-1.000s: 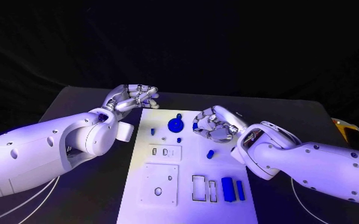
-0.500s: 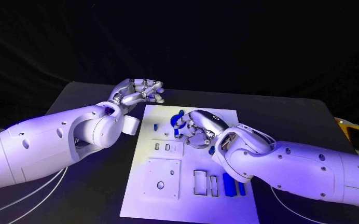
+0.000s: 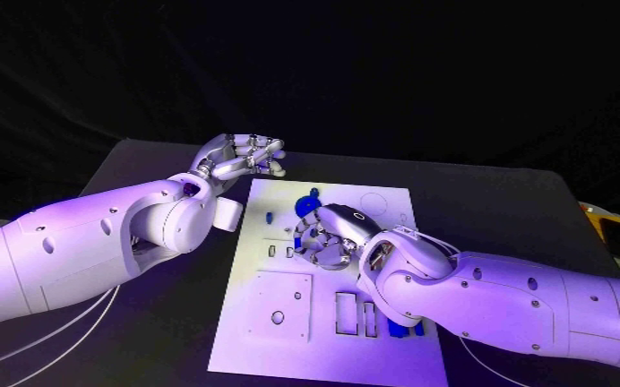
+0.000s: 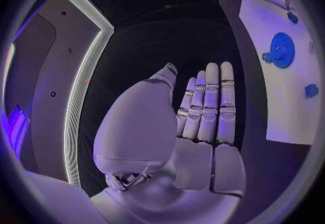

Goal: Assemble the parts on the task board

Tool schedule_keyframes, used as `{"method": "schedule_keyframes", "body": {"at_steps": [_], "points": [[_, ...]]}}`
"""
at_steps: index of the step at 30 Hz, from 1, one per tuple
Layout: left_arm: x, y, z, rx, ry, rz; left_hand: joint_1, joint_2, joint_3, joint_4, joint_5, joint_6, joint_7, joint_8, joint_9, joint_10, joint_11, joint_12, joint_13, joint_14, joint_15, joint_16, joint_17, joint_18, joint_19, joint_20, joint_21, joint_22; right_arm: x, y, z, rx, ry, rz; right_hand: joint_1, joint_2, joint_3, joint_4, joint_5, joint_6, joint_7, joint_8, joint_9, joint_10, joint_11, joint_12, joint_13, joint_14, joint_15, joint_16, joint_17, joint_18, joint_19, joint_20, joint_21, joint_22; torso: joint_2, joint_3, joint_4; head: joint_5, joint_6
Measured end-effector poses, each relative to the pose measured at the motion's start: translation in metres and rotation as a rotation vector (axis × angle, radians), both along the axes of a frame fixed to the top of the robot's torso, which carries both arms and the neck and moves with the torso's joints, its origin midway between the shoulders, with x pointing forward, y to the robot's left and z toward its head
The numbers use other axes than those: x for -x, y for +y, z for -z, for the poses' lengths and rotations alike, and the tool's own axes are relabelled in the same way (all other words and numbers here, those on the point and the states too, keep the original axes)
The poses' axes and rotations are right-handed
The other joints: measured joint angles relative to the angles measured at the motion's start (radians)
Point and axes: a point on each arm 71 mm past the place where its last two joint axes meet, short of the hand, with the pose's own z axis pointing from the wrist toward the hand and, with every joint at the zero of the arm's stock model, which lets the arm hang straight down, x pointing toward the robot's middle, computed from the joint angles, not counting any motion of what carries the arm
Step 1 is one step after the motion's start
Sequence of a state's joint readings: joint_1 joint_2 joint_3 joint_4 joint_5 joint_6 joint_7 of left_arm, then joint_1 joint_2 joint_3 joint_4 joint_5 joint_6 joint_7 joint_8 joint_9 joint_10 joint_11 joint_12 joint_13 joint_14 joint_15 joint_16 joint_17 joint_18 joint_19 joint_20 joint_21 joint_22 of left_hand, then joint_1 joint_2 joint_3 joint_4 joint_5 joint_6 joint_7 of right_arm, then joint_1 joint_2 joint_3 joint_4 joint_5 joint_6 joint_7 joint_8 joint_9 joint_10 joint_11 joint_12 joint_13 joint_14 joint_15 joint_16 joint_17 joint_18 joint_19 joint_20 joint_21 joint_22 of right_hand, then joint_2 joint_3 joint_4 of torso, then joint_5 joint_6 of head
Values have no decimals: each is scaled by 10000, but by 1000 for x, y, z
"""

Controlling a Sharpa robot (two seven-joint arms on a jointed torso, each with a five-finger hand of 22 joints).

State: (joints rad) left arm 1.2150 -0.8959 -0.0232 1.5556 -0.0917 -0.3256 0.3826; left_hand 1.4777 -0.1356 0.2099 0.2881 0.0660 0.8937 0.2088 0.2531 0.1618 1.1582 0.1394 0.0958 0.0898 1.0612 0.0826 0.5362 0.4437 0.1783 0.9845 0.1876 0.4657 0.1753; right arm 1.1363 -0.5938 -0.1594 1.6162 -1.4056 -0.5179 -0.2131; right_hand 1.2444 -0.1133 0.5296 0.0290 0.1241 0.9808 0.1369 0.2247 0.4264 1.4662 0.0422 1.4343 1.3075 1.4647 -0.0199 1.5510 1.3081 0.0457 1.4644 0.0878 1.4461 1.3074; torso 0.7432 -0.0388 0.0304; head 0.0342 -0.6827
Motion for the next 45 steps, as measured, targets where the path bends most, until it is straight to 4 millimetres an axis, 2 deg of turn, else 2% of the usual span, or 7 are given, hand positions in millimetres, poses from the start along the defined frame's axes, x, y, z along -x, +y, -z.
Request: {"method": "schedule_keyframes", "body": {"at_steps": [8,19,24,28,32,35,45], "points": [[0,0,0,2,11,18,0,0,0,0,0,0,0,0,0,0,0,0,0,0,0,0,-1,0,0,0,0,-1,0,0,9,364,139,9,-55,-56,-1,-1,-1,0,0,79,3,0,0,0,-1,0,0,0,-1,0,0,0,0,-1,6,3,-5,43,-57],[0,0,0,-3,24,15,0,0,0,0,0,0,0,0,0,0,0,0,0,0,0,0,-2,0,0,0,0,-2,1,1,9,491,60,-62,-92,-96,-32,25,-3,-22,-22,156,20,0,0,0,-2,0,1,0,-2,0,-1,0,0,-2,9,4,-7,70,-116],[0,1,0,-7,30,13,0,0,0,0,0,0,0,0,0,0,0,0,0,0,0,0,-2,0,0,0,-1,-2,0,1,10,532,25,-75,-120,-125,-40,18,-4,-16,-16,159,211,-1,0,0,-2,0,1,0,-2,0,-1,1,0,7,8,1,-7,84,-124],[0,1,0,-8,35,15,0,0,0,0,0,0,0,0,0,0,0,0,0,0,0,0,-3,0,0,0,-1,-2,0,1,10,559,0,-72,-210,-215,-81,58,-4,-15,-16,168,212,-1,0,0,-2,0,1,0,-3,0,-12,-10,-46,6,5,0,-12,93,-128],[0,1,0,-9,41,18,0,0,0,0,0,0,0,0,0,0,0,0,0,0,0,0,-3,0,0,0,-1,-3,-1,1,10,596,-14,-43,-367,-373,-136,113,-182,92,-123,174,196,-4,3,-23,-2,0,1,0,-3,1,-38,-37,-91,6,5,0,-12,94,-128],[0,1,0,-11,45,18,0,0,0,0,0,0,0,0,-1,0,0,0,-1,0,0,0,13,0,0,0,-1,-3,-1,1,10,618,-14,-32,-444,-449,-182,158,-371,2,-73,175,168,-38,38,-40,-2,0,1,0,-4,1,-38,-37,-93,5,1,-1,-12,94,-122],[0,1,0,-15,52,14,0,0,0,0,0,0,0,0,0,0,0,-1,-1,0,0,0,13,1,0,0,-1,-4,0,1,14,732,77,1,-536,-541,-251,227,-370,-228,16,65,102,-111,110,-131,6,0,1,0,-5,1,-76,1,-134,4,0,-1,-12,81,-97]]}}
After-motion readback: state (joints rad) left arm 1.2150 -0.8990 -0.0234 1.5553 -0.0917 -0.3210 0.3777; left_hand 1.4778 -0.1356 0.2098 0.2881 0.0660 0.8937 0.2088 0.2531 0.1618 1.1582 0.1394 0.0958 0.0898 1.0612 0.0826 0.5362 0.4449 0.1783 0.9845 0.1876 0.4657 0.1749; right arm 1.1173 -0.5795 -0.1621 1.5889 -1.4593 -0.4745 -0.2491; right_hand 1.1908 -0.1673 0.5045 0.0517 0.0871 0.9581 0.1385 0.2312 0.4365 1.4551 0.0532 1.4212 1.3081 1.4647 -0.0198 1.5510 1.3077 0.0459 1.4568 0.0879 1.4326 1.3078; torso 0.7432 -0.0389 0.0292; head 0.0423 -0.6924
